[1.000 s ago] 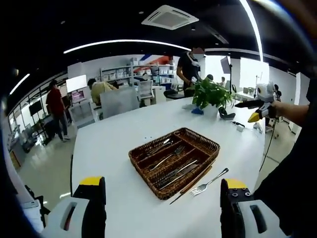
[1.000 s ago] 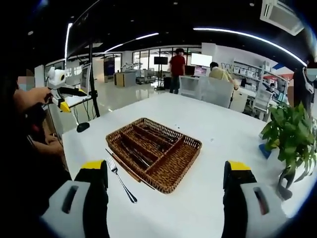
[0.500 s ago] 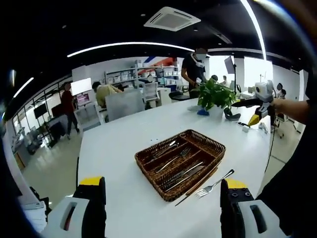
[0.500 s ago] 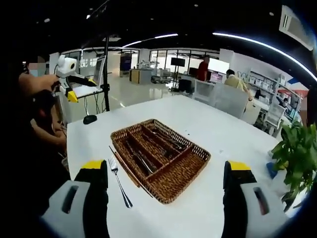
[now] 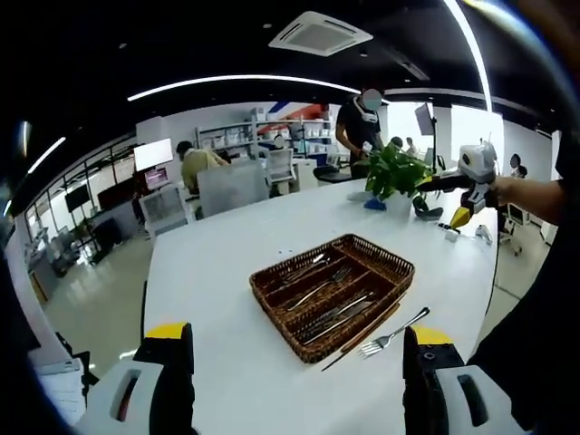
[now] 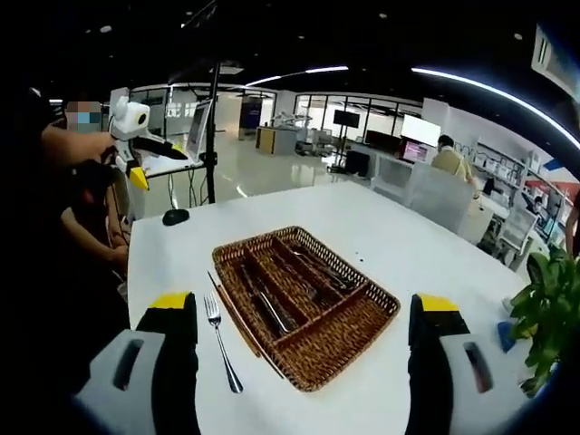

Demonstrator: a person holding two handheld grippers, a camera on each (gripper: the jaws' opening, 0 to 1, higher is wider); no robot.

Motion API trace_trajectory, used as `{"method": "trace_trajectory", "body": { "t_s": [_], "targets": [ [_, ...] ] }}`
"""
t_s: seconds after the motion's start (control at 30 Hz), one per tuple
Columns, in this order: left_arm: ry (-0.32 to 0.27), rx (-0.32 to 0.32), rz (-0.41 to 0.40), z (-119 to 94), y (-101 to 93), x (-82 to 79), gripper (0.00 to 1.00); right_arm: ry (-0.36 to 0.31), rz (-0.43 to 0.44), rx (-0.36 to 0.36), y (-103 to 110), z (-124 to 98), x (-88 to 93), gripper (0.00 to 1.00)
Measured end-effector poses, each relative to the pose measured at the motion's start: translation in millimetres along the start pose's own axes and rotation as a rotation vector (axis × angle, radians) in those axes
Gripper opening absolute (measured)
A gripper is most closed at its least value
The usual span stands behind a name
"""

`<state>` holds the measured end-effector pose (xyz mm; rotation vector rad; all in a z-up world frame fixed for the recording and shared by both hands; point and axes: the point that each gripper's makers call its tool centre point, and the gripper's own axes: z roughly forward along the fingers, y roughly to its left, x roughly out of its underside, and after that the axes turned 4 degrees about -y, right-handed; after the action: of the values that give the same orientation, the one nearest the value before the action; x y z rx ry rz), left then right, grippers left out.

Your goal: Arrange the knives, forks, and spoons in their matching storage slots by inserting each utensil handle-first until every utensil is classified and aligned in the correct compartment

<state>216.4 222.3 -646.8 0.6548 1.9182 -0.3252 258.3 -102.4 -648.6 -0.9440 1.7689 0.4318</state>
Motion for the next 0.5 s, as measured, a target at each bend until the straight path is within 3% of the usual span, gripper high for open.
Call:
{"method": "trace_trajectory", "body": {
  "t_s": [0.2, 0.5],
  "targets": [
    [0.000, 0.000, 0.003, 1, -2.2, -2.0, 1.00, -0.022, -0.016, -0.039, 11, 10, -1.2, 0.93],
    [0.019, -0.006, 0.003, 1, -3.5, 1.2, 1.00, -0.032, -0.009, -0.107, 28, 29, 1.3, 0.91]
  ]
}}
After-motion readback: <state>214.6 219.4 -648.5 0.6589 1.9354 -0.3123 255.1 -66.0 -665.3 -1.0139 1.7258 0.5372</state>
